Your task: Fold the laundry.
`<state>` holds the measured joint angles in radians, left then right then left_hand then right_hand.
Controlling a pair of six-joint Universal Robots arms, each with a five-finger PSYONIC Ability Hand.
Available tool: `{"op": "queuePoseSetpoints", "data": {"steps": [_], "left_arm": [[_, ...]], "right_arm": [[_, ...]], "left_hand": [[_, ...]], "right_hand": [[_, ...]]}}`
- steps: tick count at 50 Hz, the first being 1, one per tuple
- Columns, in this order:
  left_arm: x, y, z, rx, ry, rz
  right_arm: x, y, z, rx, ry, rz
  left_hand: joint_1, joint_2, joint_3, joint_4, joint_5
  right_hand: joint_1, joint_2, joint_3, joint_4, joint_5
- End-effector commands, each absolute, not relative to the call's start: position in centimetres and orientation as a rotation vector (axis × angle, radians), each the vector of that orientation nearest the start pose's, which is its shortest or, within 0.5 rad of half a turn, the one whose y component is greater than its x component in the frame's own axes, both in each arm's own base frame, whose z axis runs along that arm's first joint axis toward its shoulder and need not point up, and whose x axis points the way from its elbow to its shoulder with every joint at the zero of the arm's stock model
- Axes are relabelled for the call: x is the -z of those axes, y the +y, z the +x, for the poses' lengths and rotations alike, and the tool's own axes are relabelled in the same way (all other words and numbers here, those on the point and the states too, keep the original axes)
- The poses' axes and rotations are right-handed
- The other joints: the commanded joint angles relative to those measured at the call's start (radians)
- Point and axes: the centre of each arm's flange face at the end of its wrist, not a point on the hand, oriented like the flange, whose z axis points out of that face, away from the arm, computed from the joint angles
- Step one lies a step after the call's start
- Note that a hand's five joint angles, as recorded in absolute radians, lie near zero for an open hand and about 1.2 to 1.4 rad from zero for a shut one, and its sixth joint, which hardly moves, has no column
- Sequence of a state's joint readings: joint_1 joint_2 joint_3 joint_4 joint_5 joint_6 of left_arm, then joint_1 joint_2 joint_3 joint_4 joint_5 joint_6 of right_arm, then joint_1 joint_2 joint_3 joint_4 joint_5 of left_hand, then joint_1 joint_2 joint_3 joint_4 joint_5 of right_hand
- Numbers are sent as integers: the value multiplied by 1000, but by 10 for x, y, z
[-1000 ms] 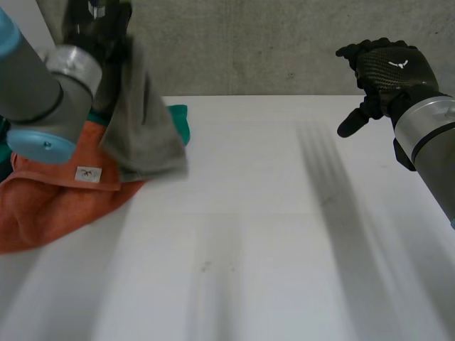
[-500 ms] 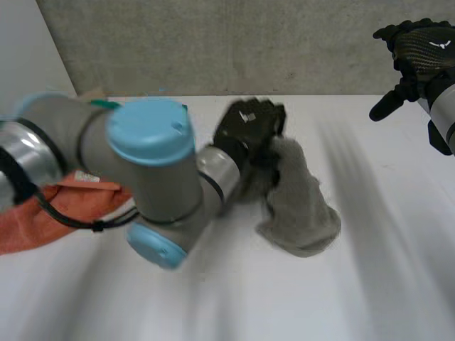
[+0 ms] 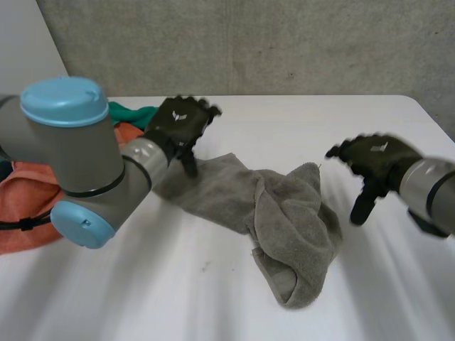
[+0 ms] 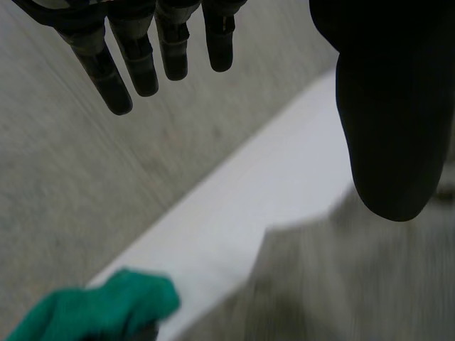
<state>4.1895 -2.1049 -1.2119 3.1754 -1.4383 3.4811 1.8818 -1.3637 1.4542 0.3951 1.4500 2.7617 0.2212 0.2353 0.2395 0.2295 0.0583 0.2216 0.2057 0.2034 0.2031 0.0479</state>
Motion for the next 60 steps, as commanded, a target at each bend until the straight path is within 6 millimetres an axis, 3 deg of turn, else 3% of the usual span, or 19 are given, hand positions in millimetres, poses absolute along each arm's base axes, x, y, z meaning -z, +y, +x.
{"op": "queuePoseSetpoints", "data": {"steps": [1, 10, 15, 18, 20, 25, 26, 28, 31, 32, 35, 40, 43, 44, 47, 48, 51, 56, 60], "left_arm": [[-168, -313, -314, 1954, 2226, 1448], [-134, -339, -311, 1877, 2156, 1519], [-121, -348, -312, 1847, 2091, 1563], [-122, -350, -313, 1851, 2067, 1569], [-123, -352, -313, 1862, 2057, 1561], [-123, -359, -312, 1890, 2023, 1538], [-121, -359, -311, 1886, 2023, 1536], [-120, -361, -310, 1879, 2026, 1526], [-121, -357, -312, 1870, 2032, 1528], [-122, -355, -313, 1864, 2035, 1522], [-158, -352, -309, 1913, 1999, 1427], [-226, -320, -307, 2052, 1977, 1285], [-257, -301, -303, 2130, 1977, 1234], [-270, -286, -299, 2156, 2005, 1218], [-282, -260, -293, 2177, 2049, 1208], [-286, -241, -289, 2176, 2073, 1222], [-275, -215, -284, 2129, 2122, 1269], [-221, -158, -281, 1936, 2263, 1469], [-196, -142, -284, 1872, 2293, 1542]], "right_arm": [[-203, -224, 234, 1481, 2402, -901], [-170, -188, 255, 1498, 2284, -998], [-158, -189, 258, 1525, 2295, -998], [-152, -192, 259, 1545, 2315, -995], [-150, -192, 259, 1549, 2322, -1001], [-139, -199, 260, 1548, 2346, -1005], [-138, -202, 259, 1550, 2353, -1000], [-140, -205, 260, 1561, 2351, -994], [-152, -211, 260, 1616, 2333, -976], [-167, -215, 260, 1681, 2299, -965], [-194, -219, 260, 1791, 2237, -978], [-260, -240, 249, 2048, 2147, -1023], [-286, -246, 248, 2117, 2109, -1021], [-301, -249, 249, 2139, 2093, -1020], [-318, -251, 249, 2146, 2086, -1025], [-321, -253, 249, 2126, 2098, -1033], [-310, -261, 253, 2062, 2140, -1065], [-277, -272, 263, 1935, 2212, -1117], [-266, -270, 262, 1894, 2240, -1110]], "left_hand": [[45, 31, 27, 37, 33], [192, 178, 174, 184, 180], [244, 230, 226, 236, 233], [473, 459, 454, 464, 461], [807, 793, 789, 799, 796], [1087, 1073, 1069, 1079, 1075], [1174, 1160, 1156, 1166, 1163], [1175, 1161, 1157, 1167, 1163], [1175, 1161, 1157, 1167, 1163], [1175, 1161, 1157, 1167, 1163], [1175, 1161, 1157, 1167, 1163], [1175, 1161, 1157, 1167, 1163], [1175, 1161, 1157, 1167, 1163], [1175, 1161, 1157, 1167, 1163], [1175, 1161, 1157, 1167, 1163], [1175, 1161, 1157, 1167, 1163], [1175, 1161, 1157, 1167, 1163], [1175, 1161, 1157, 1167, 1163], [1077, 1063, 1058, 1068, 1065]], "right_hand": [[-47, -31, -29, -29, -48], [-47, -31, -29, -29, -48], [66, 82, 84, 84, 65], [270, 286, 288, 289, 269], [391, 407, 409, 410, 390], [703, 719, 721, 721, 702], [874, 890, 893, 893, 874], [1173, 1189, 1191, 1191, 1172], [1175, 1191, 1193, 1193, 1174], [1175, 1191, 1193, 1193, 1174], [1175, 1191, 1193, 1193, 1174], [1175, 1191, 1193, 1193, 1174], [1175, 1191, 1193, 1193, 1174], [1175, 1191, 1193, 1193, 1174], [1175, 1191, 1193, 1193, 1174], [1175, 1191, 1193, 1193, 1174], [1175, 1191, 1193, 1193, 1174], [1175, 1191, 1193, 1193, 1174], [1175, 1191, 1193, 1193, 1174]]}}
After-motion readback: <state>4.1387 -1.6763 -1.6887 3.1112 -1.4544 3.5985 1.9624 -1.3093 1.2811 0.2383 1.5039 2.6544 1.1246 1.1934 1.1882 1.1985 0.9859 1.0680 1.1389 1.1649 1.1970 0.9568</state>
